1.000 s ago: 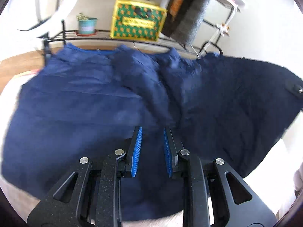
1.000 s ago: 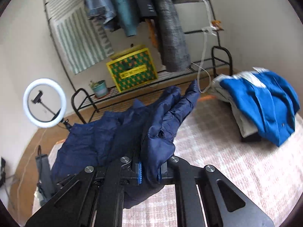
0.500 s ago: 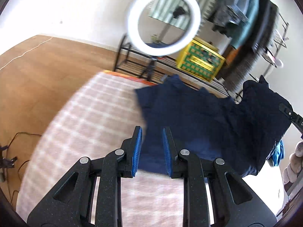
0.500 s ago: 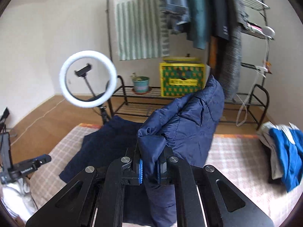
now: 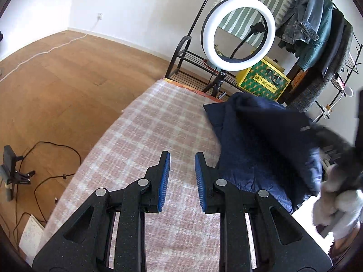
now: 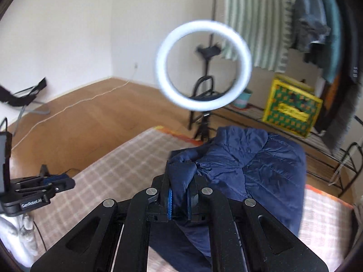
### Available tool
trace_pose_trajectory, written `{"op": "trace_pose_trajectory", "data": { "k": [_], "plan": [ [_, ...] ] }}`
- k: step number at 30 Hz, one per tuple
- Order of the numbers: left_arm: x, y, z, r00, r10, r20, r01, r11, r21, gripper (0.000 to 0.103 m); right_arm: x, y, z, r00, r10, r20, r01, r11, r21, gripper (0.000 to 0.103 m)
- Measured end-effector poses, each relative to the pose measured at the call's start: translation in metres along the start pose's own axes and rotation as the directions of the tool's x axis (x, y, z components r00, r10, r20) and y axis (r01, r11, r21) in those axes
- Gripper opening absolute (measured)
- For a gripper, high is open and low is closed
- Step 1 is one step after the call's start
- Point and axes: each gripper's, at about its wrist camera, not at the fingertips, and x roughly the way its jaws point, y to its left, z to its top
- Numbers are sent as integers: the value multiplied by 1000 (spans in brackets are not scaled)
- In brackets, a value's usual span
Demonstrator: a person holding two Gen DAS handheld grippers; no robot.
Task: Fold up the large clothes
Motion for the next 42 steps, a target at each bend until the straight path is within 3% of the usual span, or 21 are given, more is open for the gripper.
{"op": "trace_pose_trajectory", "data": {
  "k": [5, 11, 15, 17, 19, 21, 22, 24, 27, 29, 33, 34, 35, 37, 42],
  "plan": [
    [-1, -1, 3, 1000, 22, 12, -22, 999, 36, 21, 57, 38, -21, 993, 33, -114, -47, 992, -121, 7],
    [3, 4, 11, 999, 22, 23, -22, 1000, 16, 21, 74, 27, -31, 979, 124, -165, -137, 988, -70, 9],
    [5, 3, 19, 999, 5, 32, -5, 1000, 7, 21, 45, 17, -32, 960, 224, -165, -228, 974, -4, 26],
    [5, -1, 23, 999, -21, 32, 21, 1000, -6, 21, 23, 11, -32, 951, 281, -130, -278, 960, 36, 39],
    [7, -7, 26, 998, -66, 13, 66, 998, -20, 21, -9, 0, -36, 937, 342, -74, -336, 938, 78, 44],
    [14, -17, 27, 993, -113, -26, 113, 993, -23, 34, -38, -14, -44, 926, 376, -31, -371, 923, 106, 49],
    [18, -22, 27, 989, -139, -41, 138, 990, -26, 47, -58, -25, -52, 927, 374, -4, -371, 920, 124, 50],
    [29, -30, 26, 979, -189, -80, 186, 982, -42, 53, -84, -41, -67, 942, 335, 23, -335, 932, 137, 51],
    [55, -39, 25, 958, -239, -159, 224, 969, -106, 53, -122, -72, -99, 990, 133, 43, -138, 976, 167, 65],
    [70, -42, 23, 945, -265, -192, 235, 958, -162, 53, -129, -83, -117, 999, 46, 9, -47, 981, 188, 68],
    [94, -42, 20, 918, -334, -216, 270, 922, -276, 53, -115, -90, -141, 997, 10, -79, 7, 978, 209, 68],
    [97, -44, 19, 919, -328, -219, 265, 924, -275, 45, -110, -87, -144, 996, -20, -92, 37, 981, 190, 68],
    [102, -47, 18, 925, -301, -231, 241, 937, -252, 26, -103, -83, -146, 994, -43, -106, 60, 984, 167, 68],
    [106, -49, 14, 929, -273, -248, 220, 950, -221, 13, -93, -83, -149, 989, -61, -135, 82, 985, 153, 68],
    [98, -53, 1, 958, -192, -211, 171, 979, -115, 7, -76, -96, -172, 959, -193, -209, 224, 966, 132, 66]
  ]
}}
